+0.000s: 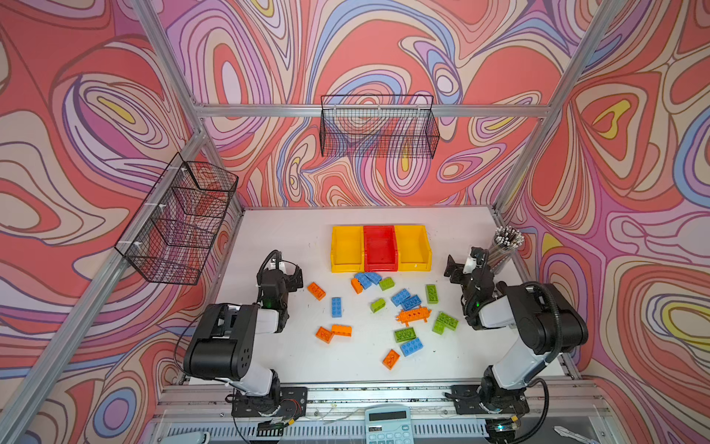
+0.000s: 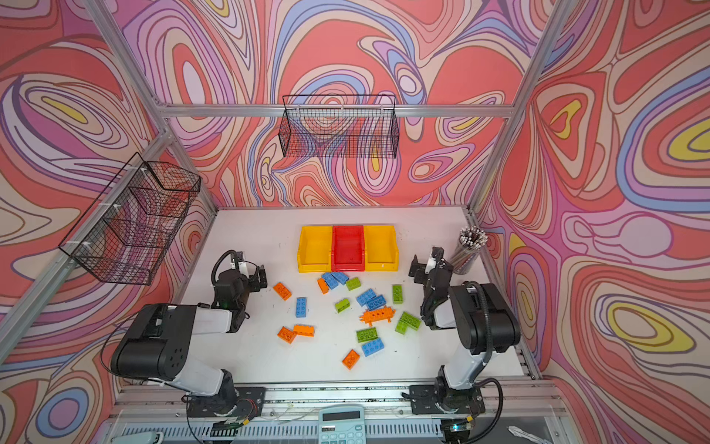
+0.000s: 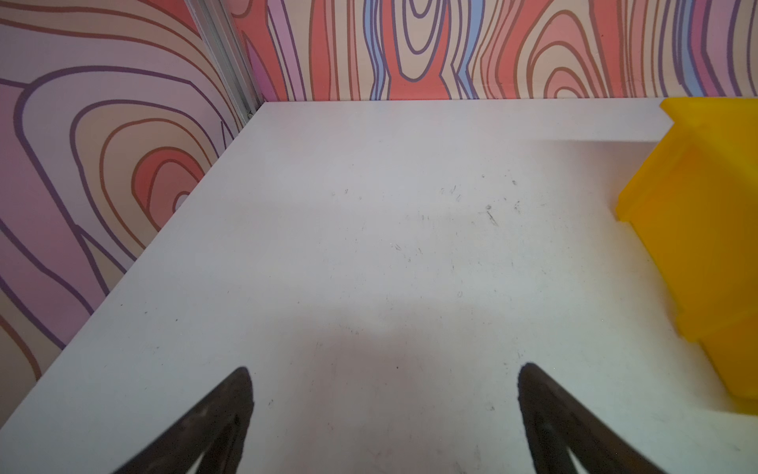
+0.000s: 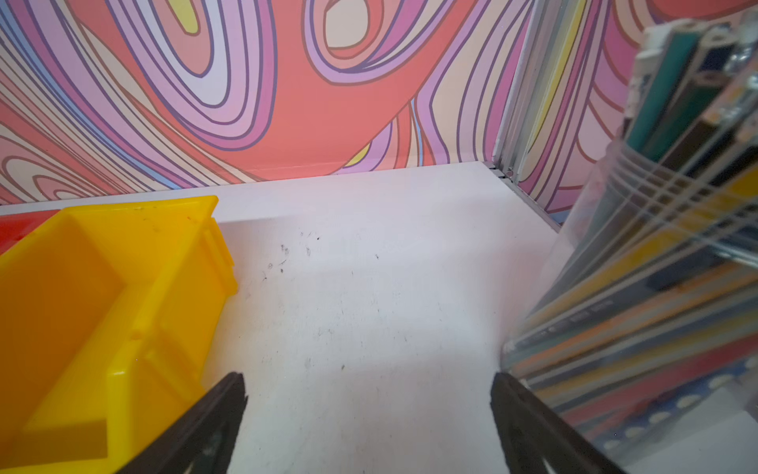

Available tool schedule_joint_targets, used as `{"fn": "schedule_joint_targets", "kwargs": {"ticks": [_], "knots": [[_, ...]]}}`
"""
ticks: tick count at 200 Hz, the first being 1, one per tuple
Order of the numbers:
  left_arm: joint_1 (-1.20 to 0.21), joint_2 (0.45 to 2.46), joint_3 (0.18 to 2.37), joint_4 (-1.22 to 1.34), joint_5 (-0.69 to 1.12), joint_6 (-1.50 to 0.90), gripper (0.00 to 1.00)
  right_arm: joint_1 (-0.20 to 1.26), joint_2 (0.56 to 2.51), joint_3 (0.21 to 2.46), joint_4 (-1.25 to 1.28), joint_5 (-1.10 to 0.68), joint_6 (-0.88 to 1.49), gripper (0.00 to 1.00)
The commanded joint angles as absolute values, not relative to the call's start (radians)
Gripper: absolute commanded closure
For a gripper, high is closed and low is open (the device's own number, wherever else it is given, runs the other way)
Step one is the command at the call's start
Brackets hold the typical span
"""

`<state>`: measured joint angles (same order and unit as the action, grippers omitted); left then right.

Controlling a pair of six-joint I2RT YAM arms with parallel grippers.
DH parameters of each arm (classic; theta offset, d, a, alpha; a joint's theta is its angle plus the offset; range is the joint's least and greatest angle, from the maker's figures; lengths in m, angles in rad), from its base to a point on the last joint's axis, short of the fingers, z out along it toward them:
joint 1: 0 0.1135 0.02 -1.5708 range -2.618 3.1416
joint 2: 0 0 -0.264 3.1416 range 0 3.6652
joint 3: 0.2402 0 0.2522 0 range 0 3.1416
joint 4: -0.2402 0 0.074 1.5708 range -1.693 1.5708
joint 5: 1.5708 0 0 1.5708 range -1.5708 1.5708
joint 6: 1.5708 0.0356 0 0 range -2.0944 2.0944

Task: Sort the legos into containers by color
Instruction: Pick up the lego from the middle-right of the table.

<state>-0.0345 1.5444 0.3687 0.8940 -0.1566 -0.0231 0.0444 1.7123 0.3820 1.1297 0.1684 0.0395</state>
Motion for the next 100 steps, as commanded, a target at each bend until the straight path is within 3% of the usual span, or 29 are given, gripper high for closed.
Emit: {"fn": "schedule_joint_targets", "kwargs": {"ticks": [1,100], "knots": [[-0.033,1.543,0.375,0.897,-0.145,-0.022,0.0,0.046,1.707,0.382,1.143,0.181,0.035,0.02],[-0.032,1.544,0.374,0.899,-0.145,-0.023,0.0,0.045,1.707,0.382,1.142,0.18,0.035,0.02]]}}
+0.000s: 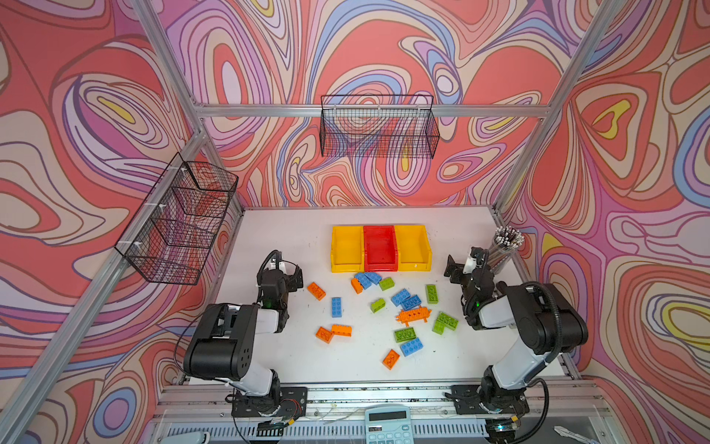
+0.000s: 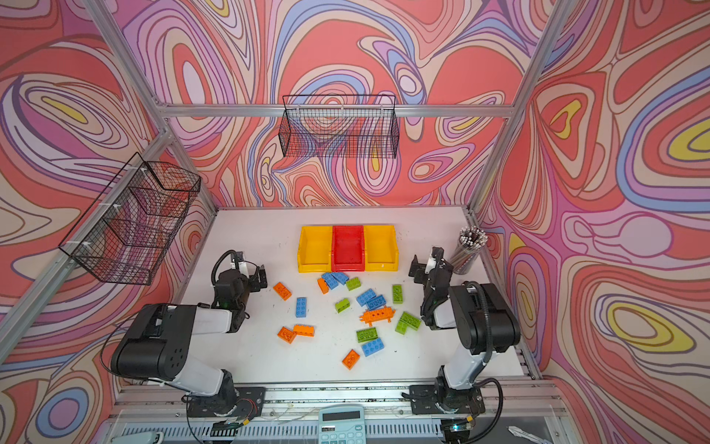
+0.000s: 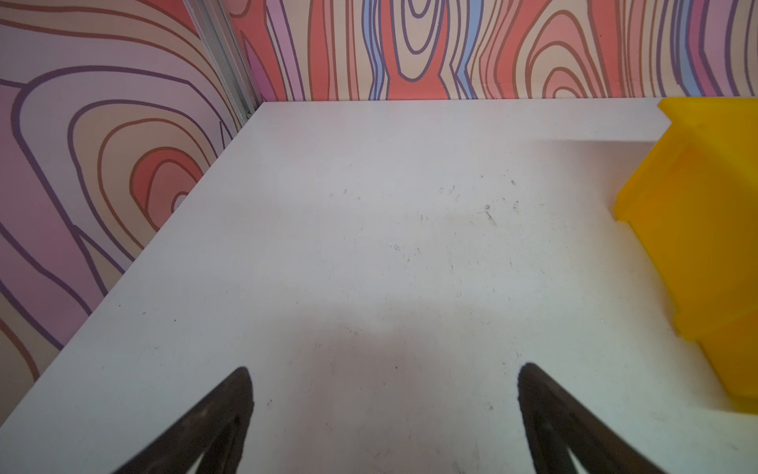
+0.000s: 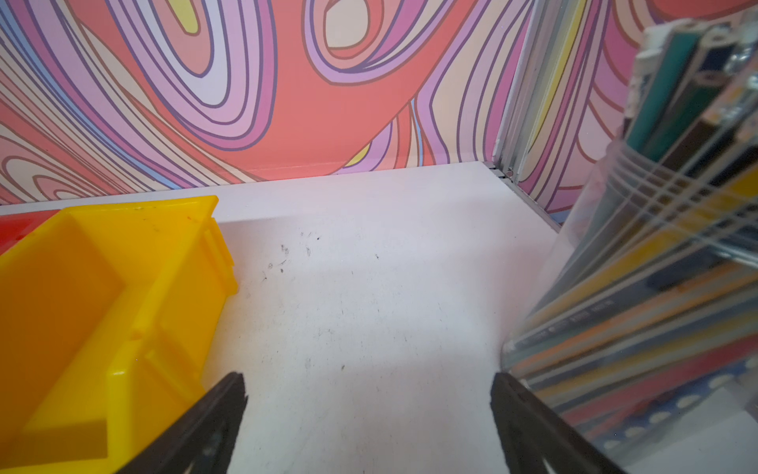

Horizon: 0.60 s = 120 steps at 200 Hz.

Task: Sort the legos into containers by color
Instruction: Pick up the lego from the middle-right of the table.

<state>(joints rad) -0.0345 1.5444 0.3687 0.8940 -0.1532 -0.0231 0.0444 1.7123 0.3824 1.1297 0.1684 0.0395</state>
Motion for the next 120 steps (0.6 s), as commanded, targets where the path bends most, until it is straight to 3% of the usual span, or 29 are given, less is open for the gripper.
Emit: {"fn": "schedule_joint_targets", "kwargs": {"ticks": [1,120], "knots": [[-0.032,1.544,0.374,0.899,-0.145,-0.023,0.0,0.046,1.707,0.382,1.142,0.18,0.035,0.02],[-0.031,1.545,0.378,0.891,-0.14,-0.024,0.0,0.046,1.709,0.388,1.135,0.181,0.035,0.02]]}}
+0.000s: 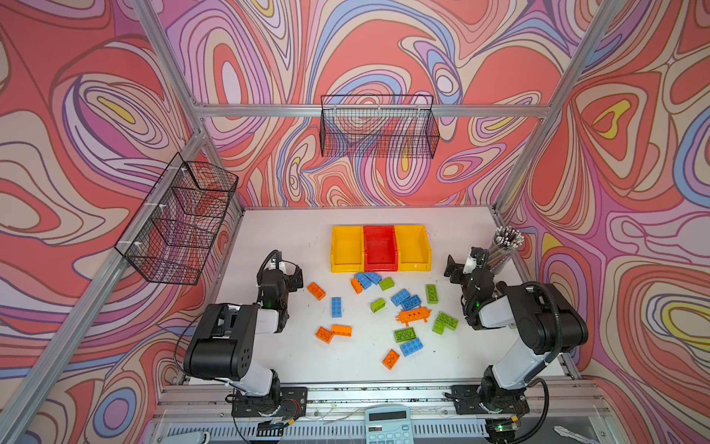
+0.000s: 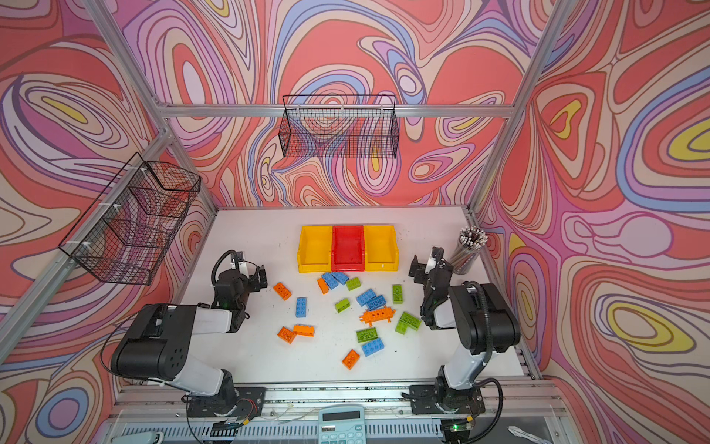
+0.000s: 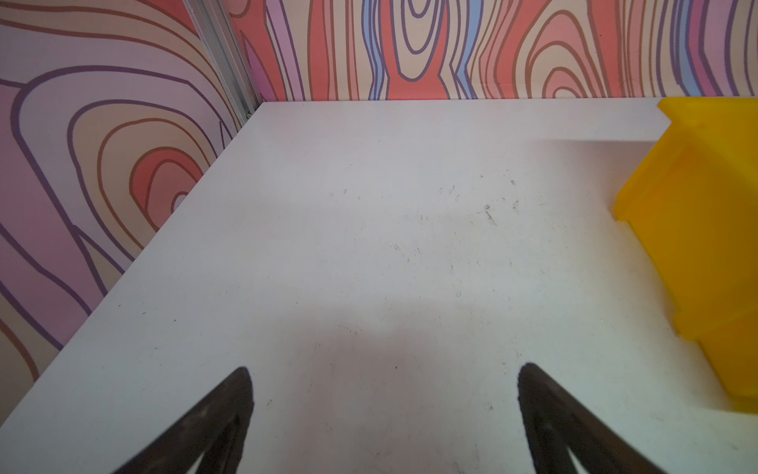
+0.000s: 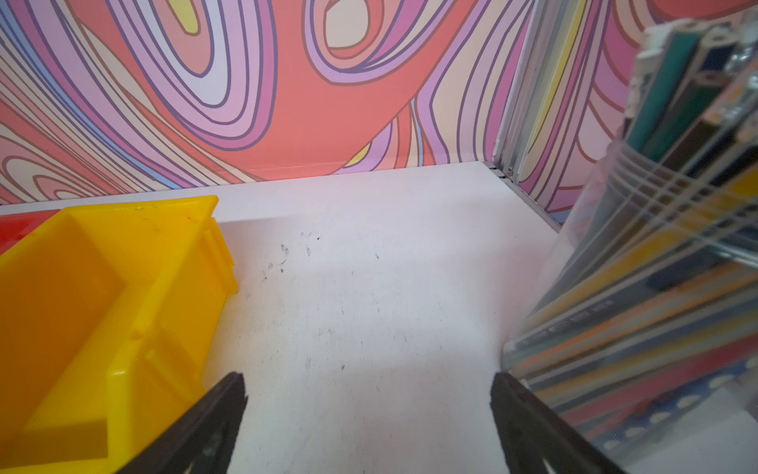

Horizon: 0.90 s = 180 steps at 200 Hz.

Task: Sort the legos into containers by color
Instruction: Pick up the lego from the middle-right of the table.

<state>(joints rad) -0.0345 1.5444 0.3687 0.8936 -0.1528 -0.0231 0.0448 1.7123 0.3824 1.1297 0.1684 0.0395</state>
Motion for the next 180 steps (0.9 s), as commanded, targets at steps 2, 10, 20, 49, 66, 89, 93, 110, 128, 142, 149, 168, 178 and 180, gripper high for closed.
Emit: {"fn": "schedule_joint_targets", "kwargs": {"ticks": [2,10,20,49,66,89,93,110,128,142,149,168,178,180], "knots": [[-0.031,1.544,0.379,0.89,-0.14,-0.024,0.0,0.046,1.709,0.388,1.134,0.182,0.035,0.02],[-0.031,1.544,0.379,0.891,-0.14,-0.023,0.0,0.046,1.708,0.388,1.134,0.183,0.035,0.02],[-0.031,1.543,0.376,0.892,-0.14,-0.023,0.0,0.046,1.708,0.388,1.134,0.184,0.035,0.02],[-0.031,1.542,0.375,0.894,-0.139,-0.022,0.0,0.047,1.707,0.388,1.135,0.186,0.034,0.02],[-0.031,1.542,0.374,0.896,-0.139,-0.022,0.0,0.048,1.707,0.387,1.135,0.185,0.034,0.02],[-0.031,1.542,0.373,0.9,-0.138,-0.022,0.0,0.047,1.702,0.386,1.133,0.193,0.038,0.02],[-0.031,1.541,0.371,0.899,-0.138,-0.023,0.0,0.047,1.699,0.388,1.126,0.198,0.038,0.02],[-0.031,1.535,0.368,0.905,-0.136,-0.018,0.0,0.047,1.664,0.417,1.047,0.245,0.058,0.02],[-0.031,1.488,0.372,0.861,-0.135,-0.019,0.0,0.047,1.614,0.476,0.886,0.262,0.069,0.02],[-0.032,1.445,0.391,0.786,-0.134,-0.017,0.0,0.047,1.582,0.525,0.754,0.28,0.103,0.02],[-0.033,1.422,0.405,0.743,-0.13,-0.013,0.0,0.049,1.568,0.542,0.697,0.281,0.121,0.02],[-0.042,1.37,0.428,0.666,-0.151,-0.011,0.0,0.063,1.523,0.572,0.582,0.304,0.167,0.02],[-0.053,1.344,0.431,0.644,-0.179,-0.006,0.0,0.076,1.503,0.59,0.522,0.343,0.18,0.02],[-0.055,1.338,0.433,0.641,-0.185,-0.004,0.0,0.076,1.501,0.592,0.516,0.345,0.181,0.02]]}}
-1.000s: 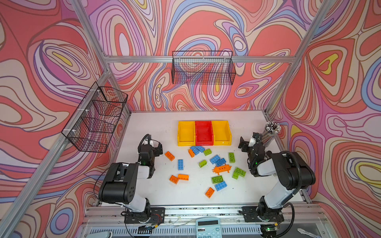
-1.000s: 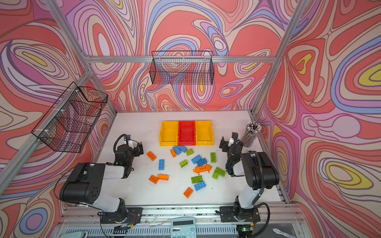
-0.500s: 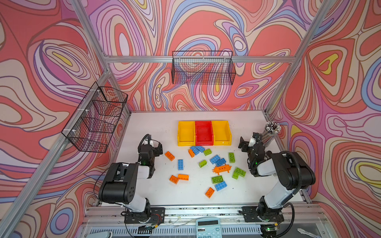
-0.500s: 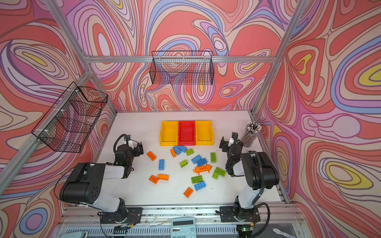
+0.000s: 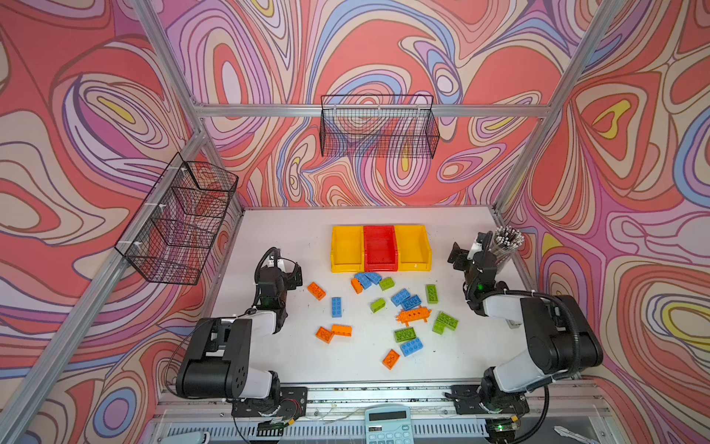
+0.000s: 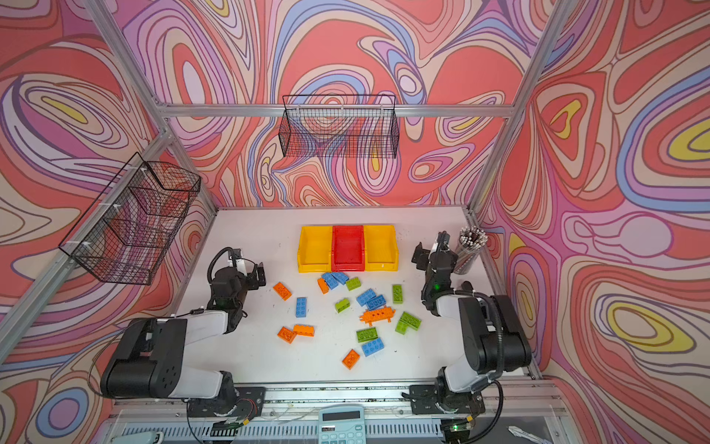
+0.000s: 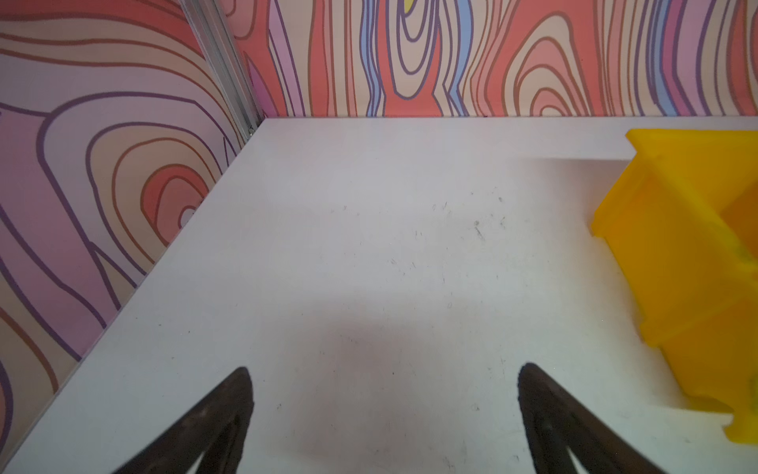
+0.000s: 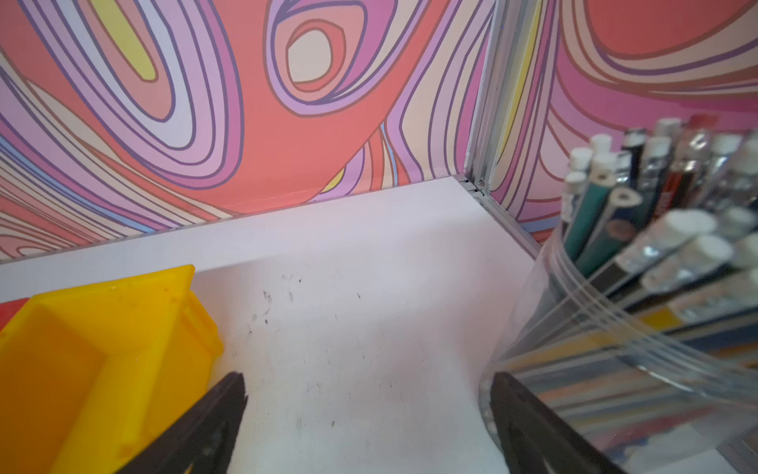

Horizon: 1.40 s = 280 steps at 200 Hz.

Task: Sort the legos into containers by color
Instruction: Pick up the lego from the middle-right of the table.

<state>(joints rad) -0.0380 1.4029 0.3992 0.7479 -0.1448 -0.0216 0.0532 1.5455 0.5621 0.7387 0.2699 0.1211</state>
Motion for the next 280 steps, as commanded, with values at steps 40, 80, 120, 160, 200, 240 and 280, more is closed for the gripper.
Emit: {"fn": "schedule_joint_targets", "kwargs": {"ticks": [40,80,120,160,200,240,280], "knots": [[-0.095,1.206,0.427,0.641,-0.244,-0.084,0.0,0.117,1.424,0.656,0.313,0.414,0.218,0.02],[-0.224,1.15,0.439,0.601,-0.242,-0.106,0.0,0.167,1.365,0.685,0.193,0.405,0.231,0.02],[-0.43,1.194,0.506,0.5,-0.288,-0.049,0.0,0.22,1.34,0.724,0.083,0.401,0.246,0.02],[-0.665,1.27,0.603,0.429,-0.291,-0.033,0.0,0.255,1.312,0.743,-0.013,0.341,0.277,0.07],[-0.89,1.402,0.686,0.399,-0.377,0.067,0.0,0.28,1.284,0.746,-0.084,0.28,0.299,0.09],[-0.927,1.422,0.704,0.371,-0.331,-0.033,0.0,0.299,1.247,0.746,-0.154,0.268,0.313,0.11],[-0.927,1.35,0.658,0.361,-0.312,-0.07,0.0,0.322,1.214,0.746,-0.224,0.265,0.341,0.13]]}}
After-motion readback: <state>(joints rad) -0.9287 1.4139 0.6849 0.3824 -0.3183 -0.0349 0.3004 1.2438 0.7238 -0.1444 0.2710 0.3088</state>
